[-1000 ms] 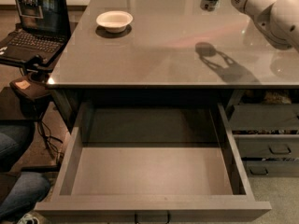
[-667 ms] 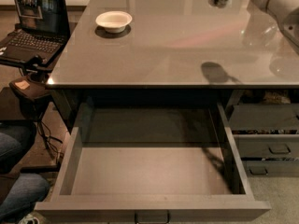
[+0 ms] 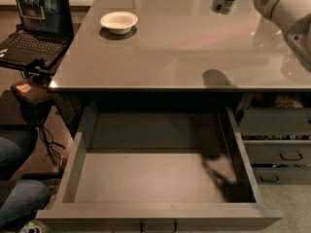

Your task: Place 7up can into top drawer

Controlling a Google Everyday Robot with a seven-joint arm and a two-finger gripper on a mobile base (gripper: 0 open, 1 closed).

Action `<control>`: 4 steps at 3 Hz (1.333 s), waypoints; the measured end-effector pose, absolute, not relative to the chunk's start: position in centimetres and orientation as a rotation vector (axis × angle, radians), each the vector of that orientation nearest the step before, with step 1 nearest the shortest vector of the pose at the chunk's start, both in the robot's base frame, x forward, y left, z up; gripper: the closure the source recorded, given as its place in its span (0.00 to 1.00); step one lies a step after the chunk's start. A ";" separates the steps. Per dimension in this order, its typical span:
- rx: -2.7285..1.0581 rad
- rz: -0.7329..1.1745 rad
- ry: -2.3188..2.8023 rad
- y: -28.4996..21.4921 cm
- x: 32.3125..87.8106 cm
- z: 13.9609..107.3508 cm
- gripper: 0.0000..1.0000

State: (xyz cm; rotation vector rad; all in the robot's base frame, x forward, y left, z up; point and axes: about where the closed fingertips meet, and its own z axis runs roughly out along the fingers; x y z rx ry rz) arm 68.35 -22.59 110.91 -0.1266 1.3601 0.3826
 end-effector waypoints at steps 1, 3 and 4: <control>-0.009 0.429 1.332 -19.1 61.9 113.7 1.00; 0.030 0.393 1.328 -18.4 59.7 113.2 1.00; 0.068 0.378 1.347 -16.8 57.0 112.5 1.00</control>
Offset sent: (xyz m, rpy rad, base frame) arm -0.0503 0.0262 0.0202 0.0876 -0.0025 -0.0236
